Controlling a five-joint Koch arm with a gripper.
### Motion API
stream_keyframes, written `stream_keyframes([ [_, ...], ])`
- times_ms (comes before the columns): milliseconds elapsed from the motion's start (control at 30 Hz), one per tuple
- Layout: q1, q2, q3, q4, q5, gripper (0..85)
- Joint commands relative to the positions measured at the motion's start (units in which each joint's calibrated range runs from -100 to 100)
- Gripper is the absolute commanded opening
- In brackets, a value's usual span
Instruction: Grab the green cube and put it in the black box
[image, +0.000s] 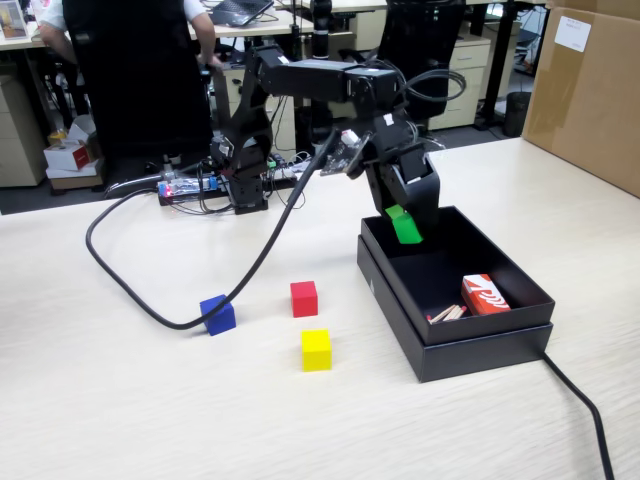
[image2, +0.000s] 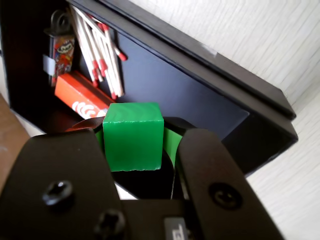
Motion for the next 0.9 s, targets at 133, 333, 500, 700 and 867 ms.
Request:
stream_keyframes([
  [133,-0.8,3.9,7.9,1.7,-0.6,0.9],
  [333,-1.0,10.5,9.5,1.7,-0.8,0.9],
  [500,-1.0,12.3,8.9,1.7,-0.8,1.5],
  [700,-0.5,12.7,6.0,1.7,-1.1,28.1],
  [867,-0.4,12.4,5.8,1.7,-1.1,28.1],
])
